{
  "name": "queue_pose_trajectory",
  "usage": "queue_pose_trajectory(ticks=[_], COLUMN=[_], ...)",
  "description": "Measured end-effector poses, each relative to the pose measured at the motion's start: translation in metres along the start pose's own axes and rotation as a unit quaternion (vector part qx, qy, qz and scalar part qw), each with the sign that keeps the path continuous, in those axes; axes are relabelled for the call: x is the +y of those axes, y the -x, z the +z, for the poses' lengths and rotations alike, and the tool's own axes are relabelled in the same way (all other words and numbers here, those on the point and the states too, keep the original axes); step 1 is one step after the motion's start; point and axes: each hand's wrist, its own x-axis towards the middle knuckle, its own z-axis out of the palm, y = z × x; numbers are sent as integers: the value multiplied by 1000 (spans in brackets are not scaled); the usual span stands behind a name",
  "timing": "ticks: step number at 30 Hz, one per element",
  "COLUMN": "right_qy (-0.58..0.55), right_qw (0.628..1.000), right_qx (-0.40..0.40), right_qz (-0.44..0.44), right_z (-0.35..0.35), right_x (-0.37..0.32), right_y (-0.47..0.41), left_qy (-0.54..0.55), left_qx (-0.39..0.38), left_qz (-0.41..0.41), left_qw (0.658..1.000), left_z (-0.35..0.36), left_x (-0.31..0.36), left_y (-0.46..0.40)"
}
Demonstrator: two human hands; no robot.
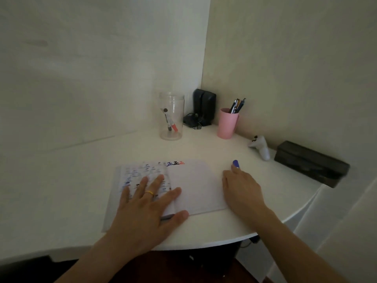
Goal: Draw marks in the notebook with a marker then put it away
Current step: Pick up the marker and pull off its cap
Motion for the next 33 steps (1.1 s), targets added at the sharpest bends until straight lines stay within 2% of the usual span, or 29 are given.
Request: queue_pose_trajectory(ticks=[3,7,10,12,15,18,22,25,28,29,33], right_qy=[-15,-179,-355,-429,-504,-575,-600,-663,-751,-767,-760], right_qw=[1000,978,928,897,859,815,796,745,660,641,649], right_qx=[20,99,79,56,31,-2,17,44,2,-14,-32], right_qz=[-1,-49,-81,-90,-83,-74,-82,-49,-8,-3,-21], right_z=[-5,-22,-31,-33,-35,-34,-27,-7,14,16,15], right_x=[-7,-24,-44,-55,-65,-70,-74,-73,-71,-70,-73], right_y=[-4,-11,-21,-32,-49,-71,-104,-117,-123,-124,-125], left_qy=[1,7,8,17,30,42,64,120,170,168,111], left_qx=[-12,-43,-100,-119,-92,-67,-86,-14,72,90,149], left_qz=[-5,-23,-30,-26,-3,-23,-32,-31,-28,-23,48], left_qw=[1000,999,994,992,995,997,994,992,982,981,981], left_z=[-3,-8,-25,-43,-60,-56,-45,-26,-15,-15,-14], left_x=[4,14,18,17,5,-14,-31,-42,-50,-51,-52], left_y=[0,0,-9,-22,-58,-103,-146,-152,-155,-157,-157])
